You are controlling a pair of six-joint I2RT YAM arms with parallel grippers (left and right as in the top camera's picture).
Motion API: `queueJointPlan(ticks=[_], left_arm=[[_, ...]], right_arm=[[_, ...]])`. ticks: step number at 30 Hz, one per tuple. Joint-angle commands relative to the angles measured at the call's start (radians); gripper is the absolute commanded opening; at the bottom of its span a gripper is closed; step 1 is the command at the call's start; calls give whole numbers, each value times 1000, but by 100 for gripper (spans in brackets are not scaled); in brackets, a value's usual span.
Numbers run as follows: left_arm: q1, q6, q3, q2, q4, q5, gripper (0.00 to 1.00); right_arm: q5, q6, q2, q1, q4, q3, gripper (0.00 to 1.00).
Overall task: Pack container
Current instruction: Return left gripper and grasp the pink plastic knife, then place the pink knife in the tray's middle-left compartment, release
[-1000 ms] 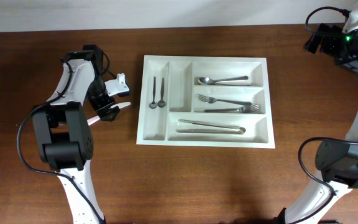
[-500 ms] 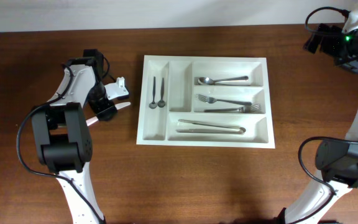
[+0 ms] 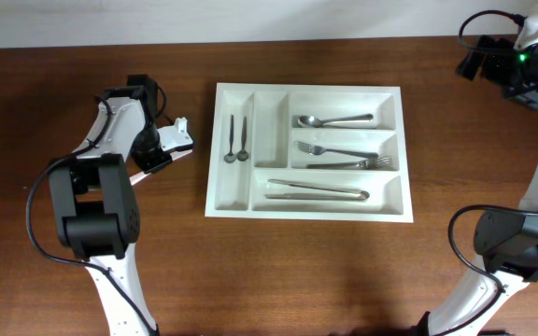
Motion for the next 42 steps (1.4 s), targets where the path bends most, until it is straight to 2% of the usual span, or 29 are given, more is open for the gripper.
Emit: queueJointPlan(ticks=[1,8,14,20,23,26,30,34,37,42], left_arm=[[-12,-60,-30,27,-12,-73,2],[-76,-69,88,-27,-107,-138,2],[-93,-219,202,-74,-129,-132,2],[-93,-272,270,-91,-207,-74,2],[-95,-349,309,-92,-235,-66,2],[-105,-418,362,-94,-276,34,2],[-134,-529,436,-96,-301,307,2],[-176,-766,449,-96,-211,586,2],[-224,-924,449,-95,-132,607,2],[-304,-1046,449,-88,-38,553,2]], right_arm=[[5,2,10,6,3,-1,99],[5,2,10,6,4,-1,99],[5,2,10,6,4,-1,99],[5,2,10,6,4,-1,99],[5,2,10,6,4,-1,99],[5,2,10,6,4,-1,98],[5,2,10,6,4,-1,99],[5,2,10,6,4,-1,99],[5,2,10,6,4,-1,99],[5,2,10,6,4,-1,99]])
